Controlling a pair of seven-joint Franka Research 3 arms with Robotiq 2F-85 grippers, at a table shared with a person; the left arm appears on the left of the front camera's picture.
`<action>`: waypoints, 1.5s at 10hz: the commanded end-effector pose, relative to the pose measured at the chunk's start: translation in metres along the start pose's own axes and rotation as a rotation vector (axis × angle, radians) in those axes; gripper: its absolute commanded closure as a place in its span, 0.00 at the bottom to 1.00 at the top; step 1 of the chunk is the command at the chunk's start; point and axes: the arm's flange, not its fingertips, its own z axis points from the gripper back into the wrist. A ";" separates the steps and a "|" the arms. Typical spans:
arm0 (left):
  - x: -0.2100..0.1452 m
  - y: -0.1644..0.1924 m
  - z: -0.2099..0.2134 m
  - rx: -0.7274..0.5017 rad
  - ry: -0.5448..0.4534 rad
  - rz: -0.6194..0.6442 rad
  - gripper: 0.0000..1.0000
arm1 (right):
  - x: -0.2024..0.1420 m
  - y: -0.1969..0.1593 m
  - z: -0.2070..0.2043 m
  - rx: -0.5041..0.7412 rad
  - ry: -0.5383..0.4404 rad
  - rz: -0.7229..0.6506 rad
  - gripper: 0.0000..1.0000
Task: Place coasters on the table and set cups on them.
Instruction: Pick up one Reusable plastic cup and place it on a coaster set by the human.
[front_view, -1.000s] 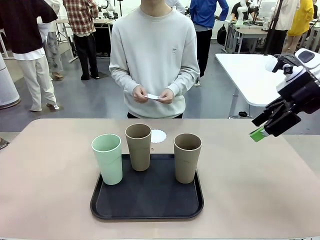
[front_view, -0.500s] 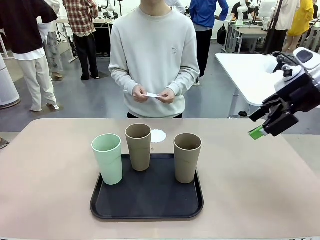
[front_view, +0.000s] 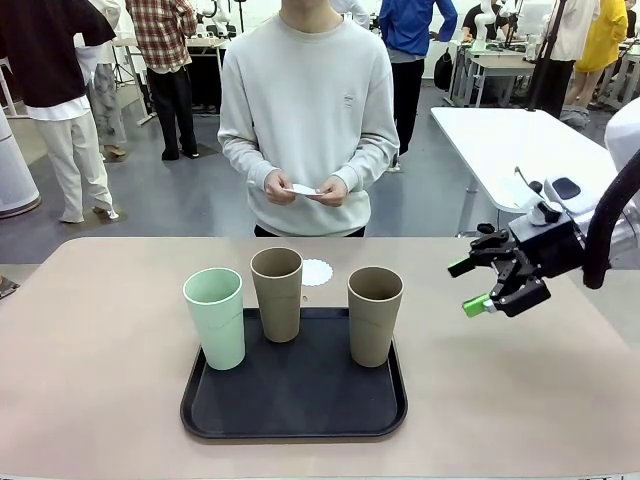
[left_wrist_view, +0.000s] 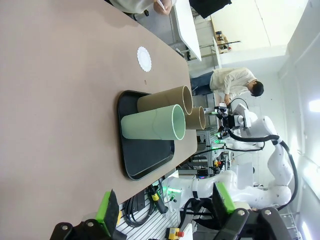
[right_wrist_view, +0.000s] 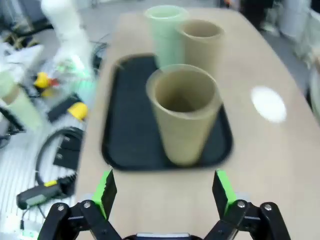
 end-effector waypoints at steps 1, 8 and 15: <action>0.000 0.001 0.000 -0.014 -0.001 -0.018 0.00 | -0.018 -0.003 0.008 0.172 -0.121 0.000 0.00; 0.000 0.001 0.000 -0.014 -0.001 -0.018 0.00 | -0.018 0.012 0.005 0.178 -0.170 0.004 0.00; 0.000 0.001 0.000 -0.014 -0.001 -0.018 0.00 | -0.051 0.001 -0.036 0.120 -0.236 0.087 0.00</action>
